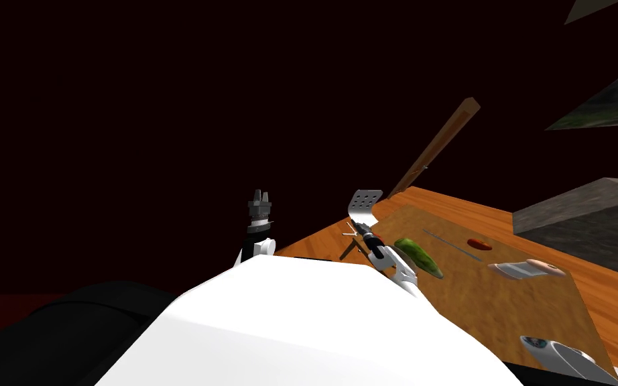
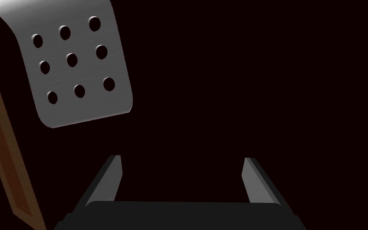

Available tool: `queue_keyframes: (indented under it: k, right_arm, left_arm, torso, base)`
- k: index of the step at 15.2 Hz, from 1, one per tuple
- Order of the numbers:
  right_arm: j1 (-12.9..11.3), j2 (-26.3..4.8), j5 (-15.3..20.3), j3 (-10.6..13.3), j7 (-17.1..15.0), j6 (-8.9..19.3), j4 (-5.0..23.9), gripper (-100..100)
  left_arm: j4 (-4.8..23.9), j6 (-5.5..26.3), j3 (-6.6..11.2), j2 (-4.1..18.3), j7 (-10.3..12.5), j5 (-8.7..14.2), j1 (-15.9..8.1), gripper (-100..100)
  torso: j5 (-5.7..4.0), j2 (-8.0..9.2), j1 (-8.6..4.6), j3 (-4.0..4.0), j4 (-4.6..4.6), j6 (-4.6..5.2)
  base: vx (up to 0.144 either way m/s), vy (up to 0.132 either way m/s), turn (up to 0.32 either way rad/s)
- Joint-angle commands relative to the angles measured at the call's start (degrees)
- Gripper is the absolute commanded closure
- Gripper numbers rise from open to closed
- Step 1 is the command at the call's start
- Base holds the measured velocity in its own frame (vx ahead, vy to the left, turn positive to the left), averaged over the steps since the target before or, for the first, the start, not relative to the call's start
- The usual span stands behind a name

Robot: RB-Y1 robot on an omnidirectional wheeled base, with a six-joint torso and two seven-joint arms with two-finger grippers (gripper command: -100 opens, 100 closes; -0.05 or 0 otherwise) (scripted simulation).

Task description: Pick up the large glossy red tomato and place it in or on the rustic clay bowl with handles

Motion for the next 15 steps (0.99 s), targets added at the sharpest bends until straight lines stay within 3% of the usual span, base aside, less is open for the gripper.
queue_keyframes:
  k: [1,2,3,5,6,8,9,11,12,14,15]
  right_arm:
    - [-0.5,-0.2,2.0,0.1,1.9,1.9,2.9,-100]
    - [-0.5,-0.2,2.0,0.1,1.9,1.9,3.1,-100]
    - [-1.5,-0.8,4.2,0.2,3.9,3.8,4.6,-100]
    - [-1.5,-0.8,4.2,0.2,3.9,3.8,6.6,-100]
    - [-2.5,-1.4,6.3,0.3,5.9,5.6,7.9,-100]
    - [-2.5,-1.4,6.3,0.3,5.9,5.6,9.9,-100]
    - [-3.5,-1.9,8.5,0.5,7.9,7.4,11.4,-100]
    - [-3.5,-1.9,8.5,0.5,7.9,7.4,13.3,-100]
    - [-4.5,-2.4,10.6,0.6,9.8,9.2,15.1,-100]
    - [-4.5,-2.4,10.6,0.6,9.8,9.2,16.6,-100]
    - [-5.5,-2.9,12.7,0.7,11.7,10.9,18.9,-100]
  left_arm:
    - [0.0,0.0,0.00,0.0,0.0,0.0,0.0,0]
    - [0.0,0.0,0.00,0.0,0.0,0.0,0.0,0]
    - [0.0,0.0,0.00,0.0,0.0,0.0,0.0,0]
    - [0.0,0.0,0.00,0.0,0.0,0.0,0.0,0]
    - [0.0,0.0,0.00,0.0,0.0,0.0,0.0,0]
    - [0.0,0.0,0.00,0.0,0.0,0.0,0.0,0]
    - [0.0,0.0,0.00,0.0,0.0,0.0,0.0,0]
    - [0.0,0.0,0.00,0.0,0.0,0.0,0.0,0]
    - [0.0,0.0,0.00,0.0,0.0,0.0,0.0,0]
    - [0.0,0.0,0.00,0.0,0.0,0.0,0.0,0]
    - [0.0,0.0,0.00,0.0,0.0,0.0,0.0,0]
  torso:
    - [0.00,0.00,0.00,0.00,0.00,0.00]
    - [0.00,0.00,0.00,-0.01,-0.01,0.01]
    - [-0.01,0.03,-0.03,0.01,0.00,0.01]
    - [-0.01,0.02,-0.04,0.01,0.00,0.01]
    - [-0.01,0.05,-0.08,0.02,0.00,0.02]
    - [-0.01,0.04,-0.06,0.02,0.00,0.01]
    - [-0.02,0.06,-0.09,0.03,0.01,0.02]
    - [-0.02,0.02,-0.09,0.01,0.00,0.00]
    - [-0.01,0.05,-0.11,0.03,0.01,0.02]
    - [-0.02,0.05,-0.07,0.03,0.01,0.01]
    - [-0.02,0.08,-0.09,0.04,0.01,0.01]
  base:
    - [0.048,0.067,0.029]
    - [0.032,0.049,0.009]
    - [0.036,0.057,0.032]
    - [0.033,0.046,0.022]
    - [0.037,0.047,0.025]
    - [0.031,0.046,0.019]
    - [0.037,0.045,0.020]
    - [0.035,0.040,0.021]
    - [0.033,0.045,0.026]
    - [0.027,0.044,0.016]
    - [0.033,0.047,0.023]
